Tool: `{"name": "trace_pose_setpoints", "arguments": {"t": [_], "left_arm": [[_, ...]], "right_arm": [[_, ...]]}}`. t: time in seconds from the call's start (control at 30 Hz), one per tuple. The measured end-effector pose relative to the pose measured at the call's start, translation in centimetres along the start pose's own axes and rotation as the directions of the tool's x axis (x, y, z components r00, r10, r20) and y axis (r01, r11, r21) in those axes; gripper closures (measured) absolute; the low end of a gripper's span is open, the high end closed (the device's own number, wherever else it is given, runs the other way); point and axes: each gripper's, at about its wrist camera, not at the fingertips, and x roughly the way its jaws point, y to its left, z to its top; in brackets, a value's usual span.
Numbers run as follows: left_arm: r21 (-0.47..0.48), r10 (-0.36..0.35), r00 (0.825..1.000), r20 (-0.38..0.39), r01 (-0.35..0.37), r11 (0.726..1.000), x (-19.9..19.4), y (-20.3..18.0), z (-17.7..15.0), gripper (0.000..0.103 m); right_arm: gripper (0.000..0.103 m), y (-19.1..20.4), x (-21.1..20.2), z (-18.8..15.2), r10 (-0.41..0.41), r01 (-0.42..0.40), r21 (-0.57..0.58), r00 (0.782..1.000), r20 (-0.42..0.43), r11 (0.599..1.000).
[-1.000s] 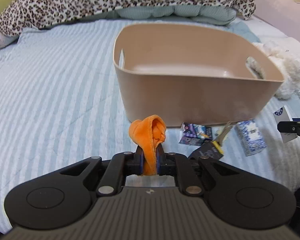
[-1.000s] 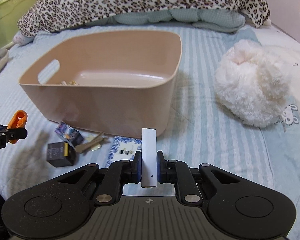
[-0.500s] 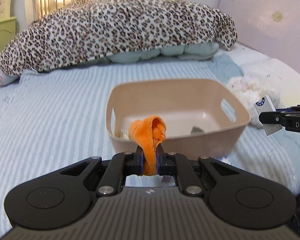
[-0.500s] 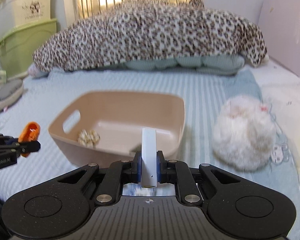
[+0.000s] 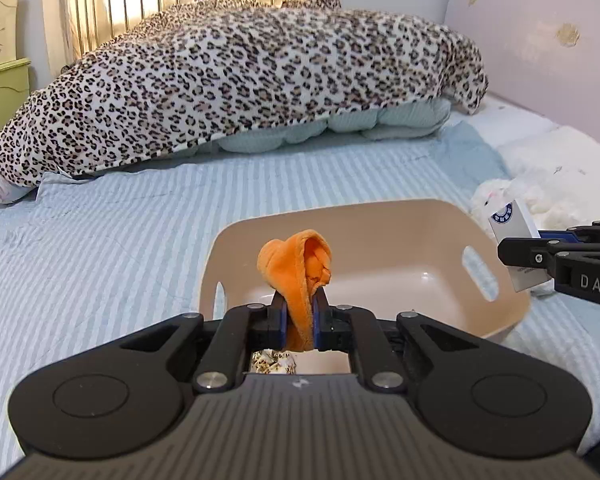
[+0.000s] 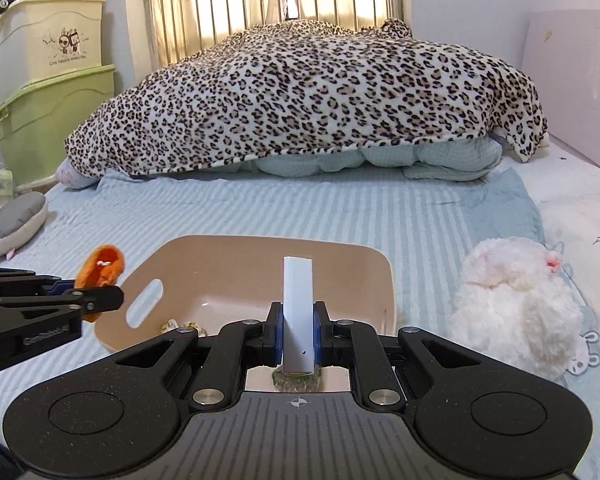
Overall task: Organize objects
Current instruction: 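Carry both items over the basket and release them inside, then move both tools back toward the remaining items beside the basket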
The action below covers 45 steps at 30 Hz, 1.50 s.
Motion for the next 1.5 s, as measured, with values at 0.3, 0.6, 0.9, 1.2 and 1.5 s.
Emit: {"name": "trace_pose_setpoints", "arguments": {"t": [0.3, 0.6, 0.9, 1.2, 1.5], "left_arm": [[0.085, 0.043, 0.992, -0.117, -0.033, 0.996, 6.5, -1.8, -1.1, 0.090], [0.038, 0.070, 0.976, -0.207, -0.063, 0.997, 10.0, -1.0, -2.5, 0.089], [0.064, 0.060, 0.989, -0.132, -0.051, 0.997, 7.1, -1.2, -1.9, 0.024], [0.091, 0.059, 0.994, -0.092, -0.051, 0.995, 2.7, -1.4, -2.2, 0.019], [-0.009, 0.025, 0.993, -0.118, -0.026, 1.000, -0.3, -0.3, -4.2, 0.009]], "right_arm": [[0.090, -0.2, 5.3, -1.1, -0.049, 0.048, -0.016, 0.996, -0.069, 0.999], [0.089, 0.0, 8.7, -3.1, -0.074, 0.069, -0.039, 0.982, -0.175, 0.997], [0.045, 0.5, 6.3, -2.9, -0.081, 0.073, -0.070, 0.989, -0.124, 0.995], [0.006, 0.0, 1.5, -2.5, -0.077, 0.074, -0.047, 0.995, -0.063, 0.996], [0.000, -0.6, -0.5, -5.2, -0.074, 0.075, 0.008, 0.990, -0.119, 0.997]]}}
